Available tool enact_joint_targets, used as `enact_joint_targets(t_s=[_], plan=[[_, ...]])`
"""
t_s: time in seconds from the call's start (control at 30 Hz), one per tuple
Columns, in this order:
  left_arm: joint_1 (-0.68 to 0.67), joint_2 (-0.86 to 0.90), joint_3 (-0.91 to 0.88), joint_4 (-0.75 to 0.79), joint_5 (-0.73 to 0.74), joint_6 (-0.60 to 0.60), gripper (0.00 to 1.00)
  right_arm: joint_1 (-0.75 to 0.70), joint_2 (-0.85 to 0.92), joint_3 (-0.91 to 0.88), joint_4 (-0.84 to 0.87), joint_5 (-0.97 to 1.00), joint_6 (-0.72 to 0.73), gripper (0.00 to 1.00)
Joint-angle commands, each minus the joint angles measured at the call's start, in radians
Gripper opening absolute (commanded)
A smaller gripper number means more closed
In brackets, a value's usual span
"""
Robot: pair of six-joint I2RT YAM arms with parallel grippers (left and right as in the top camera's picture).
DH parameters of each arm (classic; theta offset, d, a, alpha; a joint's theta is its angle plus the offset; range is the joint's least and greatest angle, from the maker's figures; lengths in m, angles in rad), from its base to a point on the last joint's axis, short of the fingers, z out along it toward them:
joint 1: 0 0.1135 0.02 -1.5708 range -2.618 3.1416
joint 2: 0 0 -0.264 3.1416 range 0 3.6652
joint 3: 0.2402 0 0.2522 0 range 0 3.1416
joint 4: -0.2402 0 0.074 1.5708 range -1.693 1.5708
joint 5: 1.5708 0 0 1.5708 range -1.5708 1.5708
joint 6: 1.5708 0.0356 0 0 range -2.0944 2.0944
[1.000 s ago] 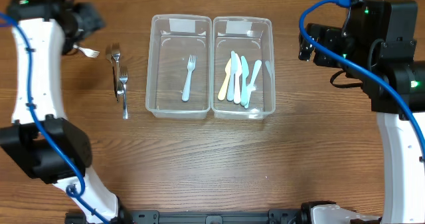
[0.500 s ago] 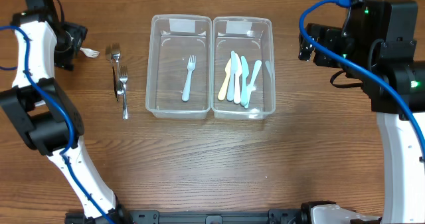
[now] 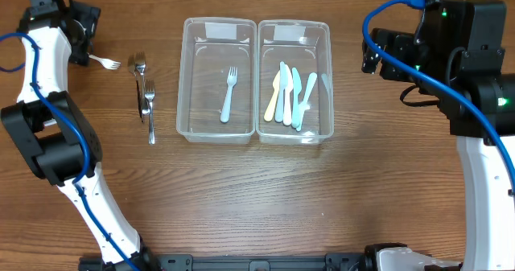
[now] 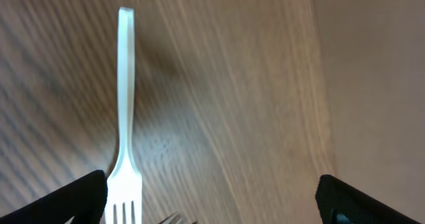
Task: Pack container
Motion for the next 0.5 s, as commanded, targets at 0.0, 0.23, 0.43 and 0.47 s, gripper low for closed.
enact_joint_targets(t_s=[0.0, 0.23, 0.43, 0.47], plan=[[0.001, 0.023, 0.012, 0.043, -0.039, -0.002, 1.00, -0.003, 0.000, 0.004, 0.003, 0.016, -0.003, 1.00], [0.001, 0.101, 0.012, 0.123, -0.018, -0.002, 1.00, -0.003, 0.000, 0.004, 0.003, 0.016, -0.003, 1.00], [0.002, 0.183, 0.012, 0.276, 0.129, 0.008, 1.00, -0.003, 0.000, 0.004, 0.003, 0.016, -0.003, 1.00], [0.002, 0.188, 0.012, 0.296, 0.144, 0.017, 1.00, -0.003, 0.000, 0.004, 0.003, 0.016, -0.004, 1.00]])
